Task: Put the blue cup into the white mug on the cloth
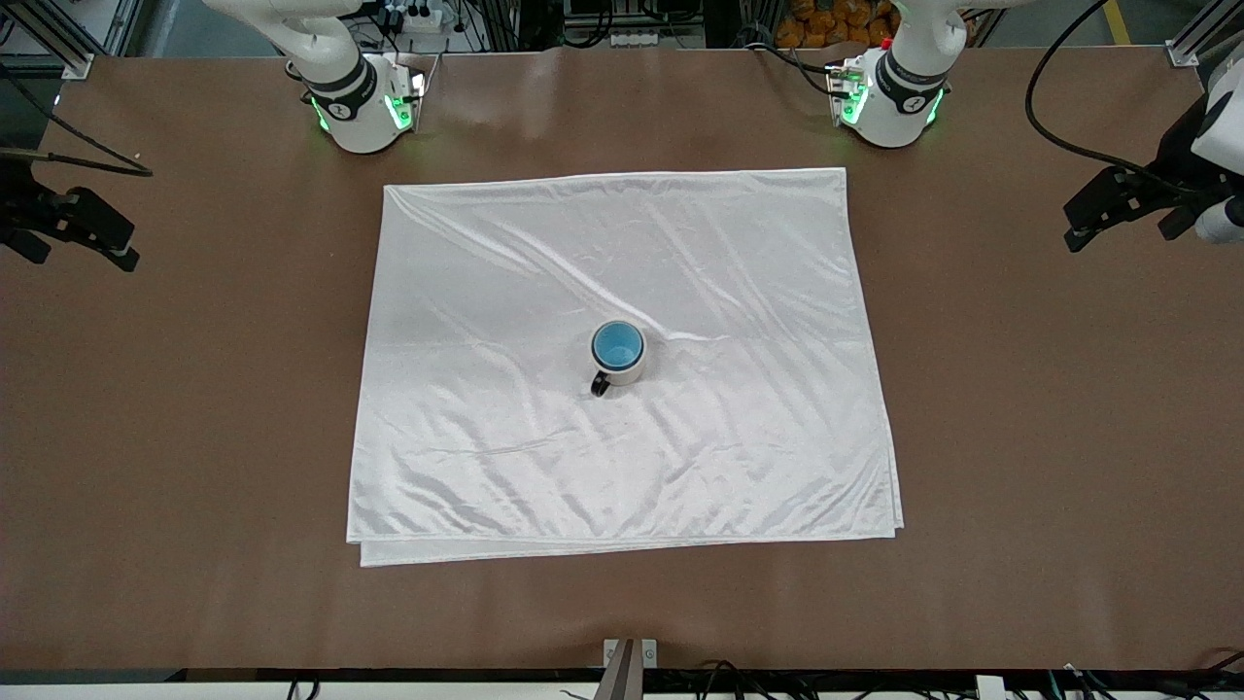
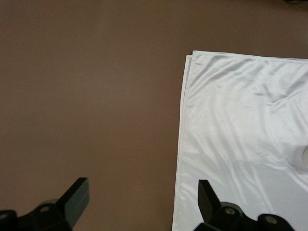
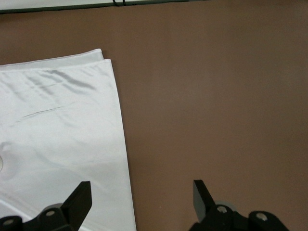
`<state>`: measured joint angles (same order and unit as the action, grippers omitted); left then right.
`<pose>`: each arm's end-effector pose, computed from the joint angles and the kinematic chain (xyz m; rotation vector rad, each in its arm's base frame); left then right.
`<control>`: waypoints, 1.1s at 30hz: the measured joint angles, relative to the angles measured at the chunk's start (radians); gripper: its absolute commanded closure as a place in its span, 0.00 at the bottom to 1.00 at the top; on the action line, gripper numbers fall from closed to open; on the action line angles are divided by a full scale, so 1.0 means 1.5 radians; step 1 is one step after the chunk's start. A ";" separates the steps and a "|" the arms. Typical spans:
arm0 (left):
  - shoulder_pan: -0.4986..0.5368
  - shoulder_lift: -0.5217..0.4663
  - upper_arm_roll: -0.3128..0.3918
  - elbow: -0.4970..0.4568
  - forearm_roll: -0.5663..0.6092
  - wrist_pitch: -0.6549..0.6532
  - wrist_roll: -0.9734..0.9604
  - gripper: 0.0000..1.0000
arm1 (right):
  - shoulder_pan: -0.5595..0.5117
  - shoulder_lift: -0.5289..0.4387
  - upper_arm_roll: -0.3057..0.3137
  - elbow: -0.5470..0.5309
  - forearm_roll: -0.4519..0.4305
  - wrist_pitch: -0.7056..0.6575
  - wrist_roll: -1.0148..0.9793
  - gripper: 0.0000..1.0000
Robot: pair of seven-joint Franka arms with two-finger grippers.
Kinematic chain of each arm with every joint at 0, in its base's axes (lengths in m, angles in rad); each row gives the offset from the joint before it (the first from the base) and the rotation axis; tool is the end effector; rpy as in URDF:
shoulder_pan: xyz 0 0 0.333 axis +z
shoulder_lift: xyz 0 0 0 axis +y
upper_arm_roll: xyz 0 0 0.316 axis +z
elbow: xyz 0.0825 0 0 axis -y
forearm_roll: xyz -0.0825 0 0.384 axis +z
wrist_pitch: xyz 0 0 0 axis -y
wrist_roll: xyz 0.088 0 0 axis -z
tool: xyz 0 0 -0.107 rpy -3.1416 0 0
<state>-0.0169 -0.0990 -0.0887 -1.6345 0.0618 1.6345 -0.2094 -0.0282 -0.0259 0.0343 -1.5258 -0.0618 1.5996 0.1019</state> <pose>0.5274 -0.0522 0.6539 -3.0788 -0.1586 -0.1673 0.5497 -0.0028 0.6630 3.0767 -0.1494 0.1587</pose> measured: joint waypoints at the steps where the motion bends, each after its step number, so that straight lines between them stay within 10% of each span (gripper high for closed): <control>1: 0.001 -0.005 0.000 -0.008 0.000 0.004 0.000 0.00 | -0.005 0.000 -0.001 0.000 0.000 0.001 -0.002 0.02; 33: 0.015 -0.001 0.000 -0.009 -0.010 0.028 0.000 0.00 | -0.028 0.000 -0.002 0.000 0.033 0.005 -0.075 0.00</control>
<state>0.0058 -0.1008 -0.0886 -1.6482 0.0468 1.6772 -0.2093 -0.0701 -0.0259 0.0319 -1.5261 -0.0125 1.6077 -0.0105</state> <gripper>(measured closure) 0.000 0.000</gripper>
